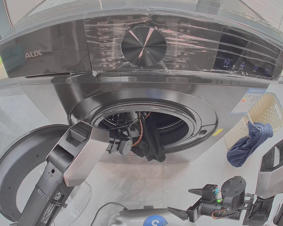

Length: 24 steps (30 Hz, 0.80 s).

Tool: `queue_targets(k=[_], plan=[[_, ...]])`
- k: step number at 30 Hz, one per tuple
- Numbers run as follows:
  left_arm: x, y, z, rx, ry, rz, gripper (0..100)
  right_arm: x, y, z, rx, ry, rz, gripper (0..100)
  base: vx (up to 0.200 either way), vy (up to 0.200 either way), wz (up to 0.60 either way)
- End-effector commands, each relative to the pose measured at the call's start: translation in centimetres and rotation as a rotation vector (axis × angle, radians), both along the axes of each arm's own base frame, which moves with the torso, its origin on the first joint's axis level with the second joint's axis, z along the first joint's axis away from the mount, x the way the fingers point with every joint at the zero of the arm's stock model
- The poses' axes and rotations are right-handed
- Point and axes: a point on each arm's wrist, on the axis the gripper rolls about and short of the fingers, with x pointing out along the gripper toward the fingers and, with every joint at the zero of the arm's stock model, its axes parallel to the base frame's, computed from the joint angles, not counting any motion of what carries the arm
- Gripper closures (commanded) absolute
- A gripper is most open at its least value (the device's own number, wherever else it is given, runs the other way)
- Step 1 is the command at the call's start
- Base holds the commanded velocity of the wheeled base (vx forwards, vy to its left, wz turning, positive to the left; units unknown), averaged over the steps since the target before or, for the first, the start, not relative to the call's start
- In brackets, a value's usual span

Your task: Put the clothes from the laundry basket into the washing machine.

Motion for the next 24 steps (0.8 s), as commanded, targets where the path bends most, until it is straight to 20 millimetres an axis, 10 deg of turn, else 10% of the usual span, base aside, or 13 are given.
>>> queue_targets(k=[1,2,8,24], plan=[[0.2,-0.3,-1.7,0.006,0.009,0.006,100,0.0,0.0,0.0,0.004,-0.002,-0.002,0,0.0,0.0,0.0],[0.2,-0.3,-1.7,0.006,0.009,0.006,0,0.0,0.0,0.0,0.004,-0.002,-0.002,0,0.0,0.0,0.0],[-1.4,-0.6,-0.9,0.024,0.04,-0.001,0,0.0,0.0,0.0,0.005,-0.003,-0.002,0,0.0,0.0,0.0],[-18.0,3.4,-0.6,0.322,0.22,-0.289,0,0.0,-0.1,0.1,0.006,-0.006,-0.002,0,0.0,0.0,0.0]])
